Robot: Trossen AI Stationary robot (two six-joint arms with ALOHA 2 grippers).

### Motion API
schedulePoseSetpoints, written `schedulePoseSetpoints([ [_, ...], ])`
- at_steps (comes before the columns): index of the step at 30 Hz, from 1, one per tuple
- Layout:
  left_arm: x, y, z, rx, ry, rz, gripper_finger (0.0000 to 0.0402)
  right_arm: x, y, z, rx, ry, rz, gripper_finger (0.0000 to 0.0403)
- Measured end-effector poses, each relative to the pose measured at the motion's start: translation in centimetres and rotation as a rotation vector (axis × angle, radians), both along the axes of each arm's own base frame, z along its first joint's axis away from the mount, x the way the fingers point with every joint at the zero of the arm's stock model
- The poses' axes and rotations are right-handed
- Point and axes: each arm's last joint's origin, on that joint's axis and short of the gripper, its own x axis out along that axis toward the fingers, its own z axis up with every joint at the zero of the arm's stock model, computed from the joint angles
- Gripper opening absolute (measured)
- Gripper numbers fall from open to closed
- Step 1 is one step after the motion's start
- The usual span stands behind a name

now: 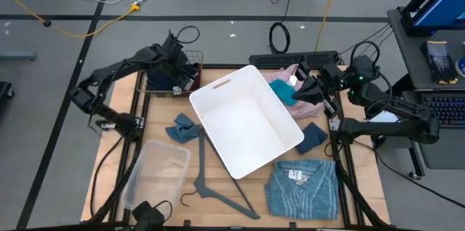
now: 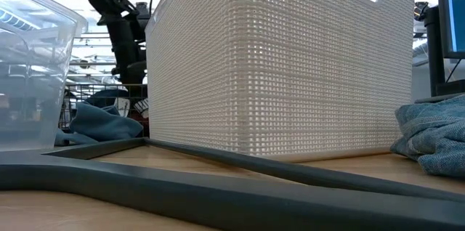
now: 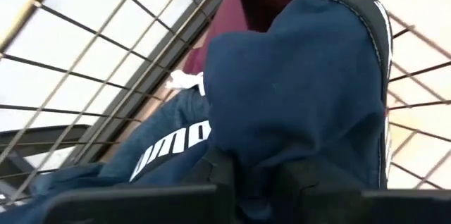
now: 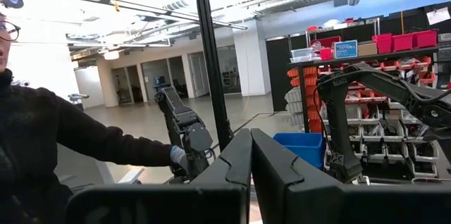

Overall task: Pick & Place Cloths
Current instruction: Put the blue boxer shorts into the mesh basket, then put the light blue sock into the transparent bin

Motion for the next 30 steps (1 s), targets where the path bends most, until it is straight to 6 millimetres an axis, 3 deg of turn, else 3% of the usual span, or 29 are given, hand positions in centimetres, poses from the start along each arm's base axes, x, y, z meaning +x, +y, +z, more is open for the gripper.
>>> schedulePoseSetpoints([
  [10,0.6,-0.5,0.0,-0.045,-0.057,-0.004,0.0172,0.0,0.0,0.0,0.012,0.006,0.004,0.0000],
  [16,1.2,-1.0,1.4,-0.073,-0.046,-0.038,0.0238,0.0,0.0,0.0,0.017,0.005,0.007,0.0000],
  [23,1.6,-2.0,5.6,-0.072,-0.082,-0.080,0.0281,-0.1,0.1,0.2,0.008,-0.016,0.007,0.0000],
  [30,1.2,-4.4,11.3,-0.018,-0.321,-0.126,0.0282,-0.1,-0.1,0.2,0.013,-0.028,-0.046,0.0000],
])
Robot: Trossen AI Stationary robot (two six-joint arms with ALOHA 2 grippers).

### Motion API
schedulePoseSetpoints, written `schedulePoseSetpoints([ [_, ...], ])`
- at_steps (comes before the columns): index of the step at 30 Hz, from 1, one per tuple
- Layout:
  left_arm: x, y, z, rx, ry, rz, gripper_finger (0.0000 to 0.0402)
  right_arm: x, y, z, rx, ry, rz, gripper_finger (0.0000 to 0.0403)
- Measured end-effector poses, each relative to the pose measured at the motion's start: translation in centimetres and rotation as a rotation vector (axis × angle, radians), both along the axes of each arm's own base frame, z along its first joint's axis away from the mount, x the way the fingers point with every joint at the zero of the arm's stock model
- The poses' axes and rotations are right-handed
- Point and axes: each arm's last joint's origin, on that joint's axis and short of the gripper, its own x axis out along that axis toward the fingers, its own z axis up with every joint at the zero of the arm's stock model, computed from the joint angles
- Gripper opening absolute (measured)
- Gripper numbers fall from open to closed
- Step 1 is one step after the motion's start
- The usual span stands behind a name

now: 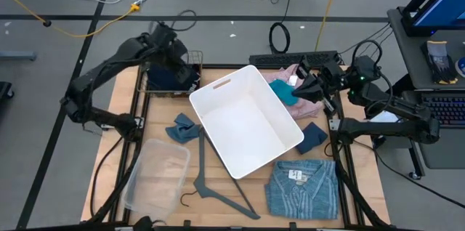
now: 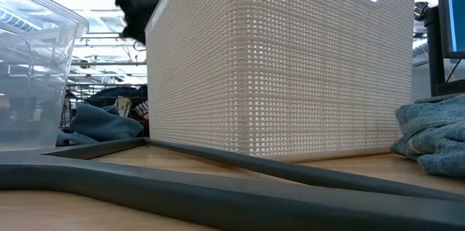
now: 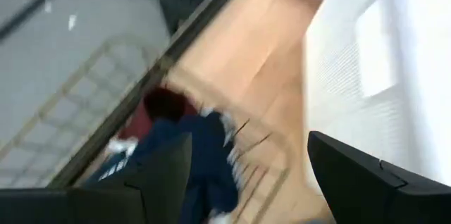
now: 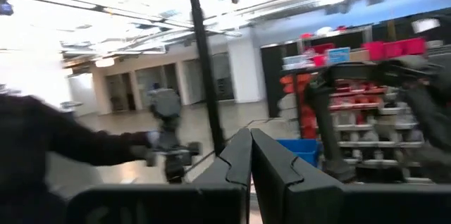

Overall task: Pick & Place Cloths
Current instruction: Put the light blue sock into the transparent bin

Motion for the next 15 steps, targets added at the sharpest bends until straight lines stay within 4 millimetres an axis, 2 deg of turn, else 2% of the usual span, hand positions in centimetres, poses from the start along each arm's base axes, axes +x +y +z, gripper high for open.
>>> schedulePoseSetpoints([
  [7,-1.7,-3.3,4.3,0.075,-0.193,0.004,0.0273,0.2,-1.5,-1.0,0.009,0.062,-0.246,0.0000],
  [11,-2.6,-5.2,6.2,0.135,-0.305,-0.008,0.0270,0.3,-2.8,-2.4,0.025,0.179,-0.476,0.0000],
  [15,-3.3,-6.9,7.9,0.200,-0.418,-0.044,0.0248,0.1,-3.9,-3.9,0.051,0.332,-0.702,0.0000],
])
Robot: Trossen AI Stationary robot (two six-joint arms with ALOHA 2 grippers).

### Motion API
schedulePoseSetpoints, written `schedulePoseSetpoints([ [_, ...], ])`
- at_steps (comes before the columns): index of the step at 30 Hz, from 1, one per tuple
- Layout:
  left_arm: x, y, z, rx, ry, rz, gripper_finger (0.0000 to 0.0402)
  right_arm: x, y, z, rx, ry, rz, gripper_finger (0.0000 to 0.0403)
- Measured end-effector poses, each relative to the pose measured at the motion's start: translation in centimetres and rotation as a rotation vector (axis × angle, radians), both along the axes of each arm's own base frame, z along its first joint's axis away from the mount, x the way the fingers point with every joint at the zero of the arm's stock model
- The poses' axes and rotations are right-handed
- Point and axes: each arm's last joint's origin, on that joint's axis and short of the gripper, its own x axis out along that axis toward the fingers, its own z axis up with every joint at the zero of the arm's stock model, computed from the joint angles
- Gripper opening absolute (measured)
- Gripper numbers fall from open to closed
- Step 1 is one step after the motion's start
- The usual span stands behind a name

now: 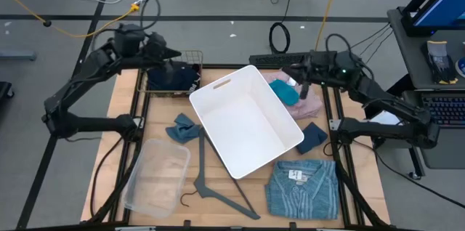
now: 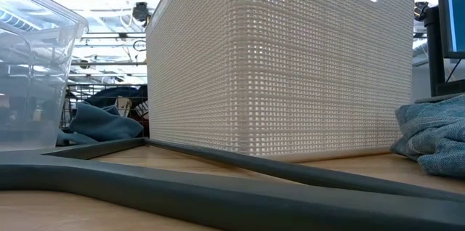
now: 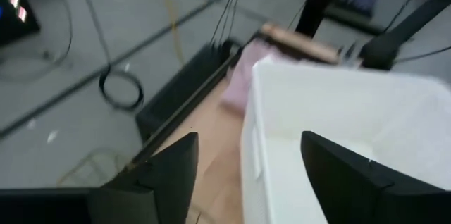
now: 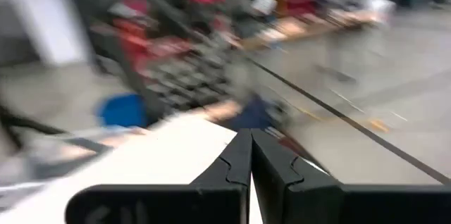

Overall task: Pick & Place Cloths
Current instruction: Put the light blue sock into the transparent bin

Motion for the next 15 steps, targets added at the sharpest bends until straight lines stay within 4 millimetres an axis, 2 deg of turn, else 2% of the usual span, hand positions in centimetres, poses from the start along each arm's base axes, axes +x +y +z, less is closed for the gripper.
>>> schedulePoseSetpoints([
  [6,-0.4,-1.7,1.5,0.077,-0.100,-0.060,0.0177,-0.6,-0.4,-1.3,0.043,0.143,-0.166,0.0000],
  [15,0.0,-2.5,1.6,0.137,-0.093,-0.135,0.0017,-3.2,1.0,-0.7,0.183,0.425,-0.238,0.0000],
])
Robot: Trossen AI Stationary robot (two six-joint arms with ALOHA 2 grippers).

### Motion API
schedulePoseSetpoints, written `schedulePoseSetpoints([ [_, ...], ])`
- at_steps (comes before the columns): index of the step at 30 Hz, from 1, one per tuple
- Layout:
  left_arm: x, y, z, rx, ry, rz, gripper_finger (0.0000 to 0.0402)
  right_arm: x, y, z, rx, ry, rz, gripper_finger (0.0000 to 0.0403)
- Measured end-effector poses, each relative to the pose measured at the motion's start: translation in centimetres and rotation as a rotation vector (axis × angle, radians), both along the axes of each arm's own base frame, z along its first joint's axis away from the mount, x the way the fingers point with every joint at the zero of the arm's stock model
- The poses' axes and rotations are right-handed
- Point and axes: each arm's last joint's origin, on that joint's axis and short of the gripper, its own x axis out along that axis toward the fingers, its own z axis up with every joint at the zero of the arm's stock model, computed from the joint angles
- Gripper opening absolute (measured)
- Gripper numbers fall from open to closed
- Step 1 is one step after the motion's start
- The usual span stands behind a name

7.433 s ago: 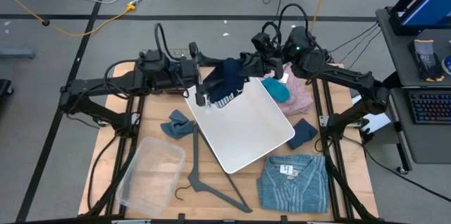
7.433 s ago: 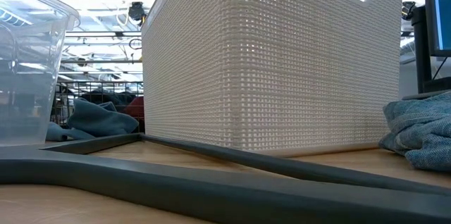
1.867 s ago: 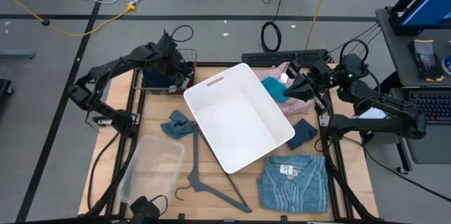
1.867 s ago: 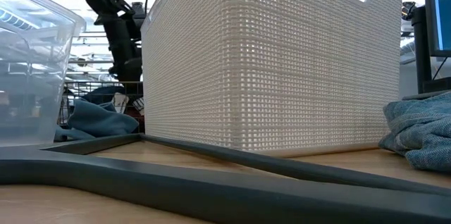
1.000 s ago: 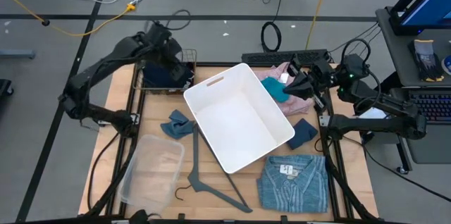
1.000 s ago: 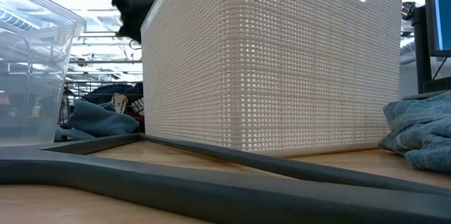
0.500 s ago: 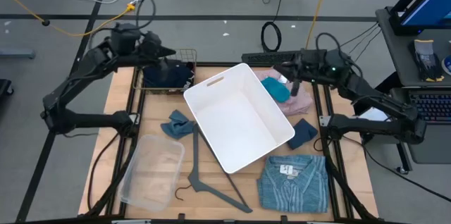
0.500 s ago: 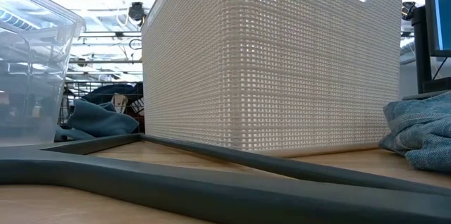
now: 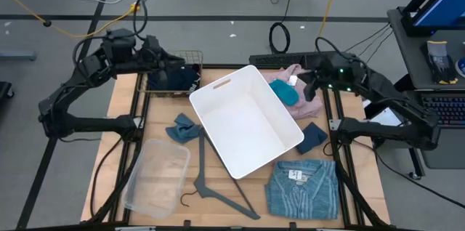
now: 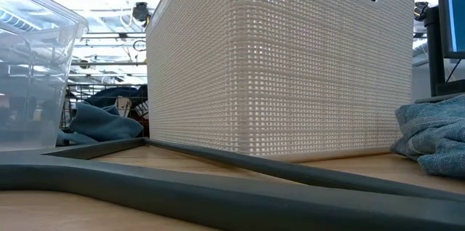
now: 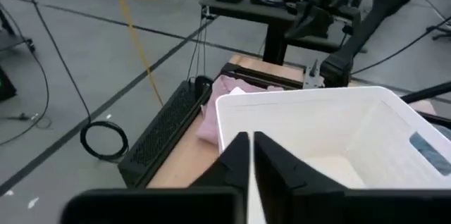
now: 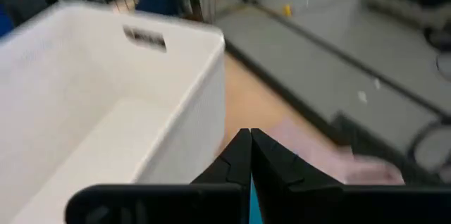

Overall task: Pick & Place Cloths
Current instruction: Put the light blue sock into the transparent bin

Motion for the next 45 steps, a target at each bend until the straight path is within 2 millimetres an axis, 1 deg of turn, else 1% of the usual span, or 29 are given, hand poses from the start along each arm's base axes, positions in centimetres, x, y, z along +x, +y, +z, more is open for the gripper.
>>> schedulePoseSetpoints([
  [1,0.1,0.0,0.0,0.004,-0.002,-0.005,0.0009,-0.3,0.3,0.1,0.026,0.024,0.002,0.0000],
  [3,0.4,0.0,-0.2,0.020,-0.025,-0.019,0.0011,-0.8,0.8,0.1,0.082,0.072,0.002,0.0000],
  [6,0.8,0.0,-0.8,0.045,-0.080,-0.085,0.0010,-1.3,1.4,-0.3,0.167,0.136,-0.008,0.0000],
  [9,1.3,0.2,-1.6,0.044,-0.117,-0.112,0.0003,-1.5,1.6,-0.7,0.210,0.176,-0.014,0.0000],
  [12,1.8,0.5,-2.5,0.011,-0.136,-0.110,0.0008,-1.2,1.5,-1.0,0.223,0.181,-0.019,0.0000],
  [15,2.1,0.5,-2.9,-0.016,-0.163,-0.141,0.0002,-0.9,1.3,-1.5,0.198,0.223,0.008,0.0000],
  [17,2.1,0.5,-3.0,-0.034,-0.172,-0.148,0.0005,-0.6,1.1,-2.2,0.183,0.268,0.033,0.0000],
  [20,2.2,0.5,-3.0,-0.050,-0.180,-0.143,0.0008,0.1,0.7,-3.7,0.165,0.343,0.067,0.0008],
  [24,2.2,0.5,-2.9,-0.072,-0.194,-0.136,0.0002,1.0,0.2,-5.7,0.111,0.403,0.126,0.0036],
  [28,2.2,0.5,-2.7,-0.083,-0.213,-0.133,0.0008,1.3,0.0,-7.2,0.054,0.465,0.187,0.0081],
  [32,2.2,0.5,-2.7,-0.087,-0.223,-0.132,0.0002,1.2,-0.3,-8.1,0.007,0.520,0.227,0.0128],
  [36,2.2,0.5,-2.6,-0.096,-0.234,-0.129,0.0010,1.3,-0.8,-8.8,-0.052,0.533,0.252,0.0164],
  [40,2.2,0.6,-2.6,-0.106,-0.236,-0.127,0.0005,1.9,-1.2,-9.8,-0.112,0.531,0.275,0.0185],
  [43,2.2,0.5,-2.6,-0.109,-0.237,-0.126,0.0003,2.4,-1.5,-10.9,-0.136,0.545,0.296,0.0193],
  [45,2.2,0.5,-2.6,-0.109,-0.237,-0.126,0.0008,2.8,-1.8,-11.7,-0.140,0.554,0.300,0.0194],
])
